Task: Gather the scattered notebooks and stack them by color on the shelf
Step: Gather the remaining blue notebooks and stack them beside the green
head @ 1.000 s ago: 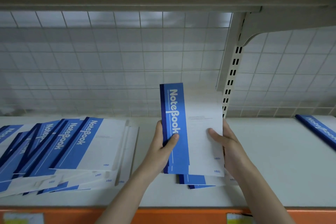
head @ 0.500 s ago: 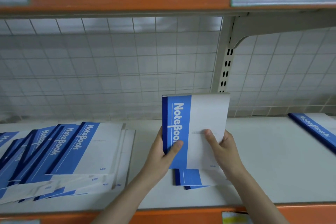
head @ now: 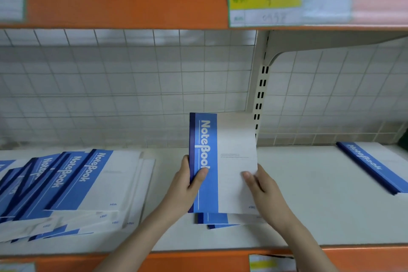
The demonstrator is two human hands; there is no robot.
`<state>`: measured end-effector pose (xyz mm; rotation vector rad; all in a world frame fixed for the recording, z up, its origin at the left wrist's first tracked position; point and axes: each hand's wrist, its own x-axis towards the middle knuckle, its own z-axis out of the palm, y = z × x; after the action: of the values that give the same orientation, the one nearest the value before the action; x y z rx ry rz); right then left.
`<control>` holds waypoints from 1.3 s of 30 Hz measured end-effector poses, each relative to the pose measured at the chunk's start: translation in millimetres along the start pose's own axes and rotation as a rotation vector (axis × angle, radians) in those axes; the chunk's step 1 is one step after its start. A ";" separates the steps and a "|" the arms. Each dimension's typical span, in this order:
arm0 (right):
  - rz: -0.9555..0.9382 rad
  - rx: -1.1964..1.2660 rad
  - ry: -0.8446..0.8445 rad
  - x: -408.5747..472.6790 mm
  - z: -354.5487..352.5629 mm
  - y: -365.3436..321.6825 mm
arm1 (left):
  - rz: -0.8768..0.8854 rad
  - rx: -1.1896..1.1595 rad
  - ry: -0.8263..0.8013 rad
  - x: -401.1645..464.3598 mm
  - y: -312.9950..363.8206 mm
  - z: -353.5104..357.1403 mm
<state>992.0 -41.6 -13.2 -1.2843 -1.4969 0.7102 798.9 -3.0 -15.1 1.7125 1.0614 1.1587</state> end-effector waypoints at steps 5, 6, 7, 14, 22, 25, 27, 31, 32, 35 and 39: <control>0.348 0.072 0.039 1.8 -14.9 5.2 | -0.284 -0.125 -0.010 1.9 11.3 22.4; 0.396 0.079 0.033 1.2 -20.4 7.2 | -0.351 -0.150 -0.001 1.7 10.7 28.9; 0.428 0.089 0.022 0.3 -26.6 8.5 | -0.416 -0.170 0.014 0.1 10.6 35.7; 0.503 0.023 -0.015 -10.5 -86.6 17.9 | -0.578 -0.226 0.094 -3.7 28.6 94.2; 0.568 0.008 0.106 -21.9 -185.7 37.7 | -0.575 -0.254 0.051 6.3 62.6 190.6; 0.599 0.035 0.166 -24.3 -224.0 53.5 | -0.517 -0.206 0.026 14.4 71.1 224.9; 0.616 0.055 0.184 -26.2 -247.7 58.8 | -0.478 -0.155 -0.031 19.0 76.0 247.5; 0.595 0.047 0.171 -25.5 -294.7 75.9 | -0.429 -0.117 -0.069 29.1 86.4 293.7; 0.573 0.032 0.167 -24.6 -306.8 79.8 | -0.419 -0.112 -0.064 32.3 88.9 305.9; 0.477 -0.078 0.181 -19.1 -343.3 94.1 | -0.387 -0.101 -0.050 42.4 97.7 340.7; 0.371 -0.337 0.184 -9.6 -382.1 114.6 | -0.335 -0.045 -0.032 62.5 99.8 380.5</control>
<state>1388.2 -84.2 7.3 -1.8635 -1.2747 0.5662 1195.6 -36.7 -6.5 1.4447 1.2371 0.9315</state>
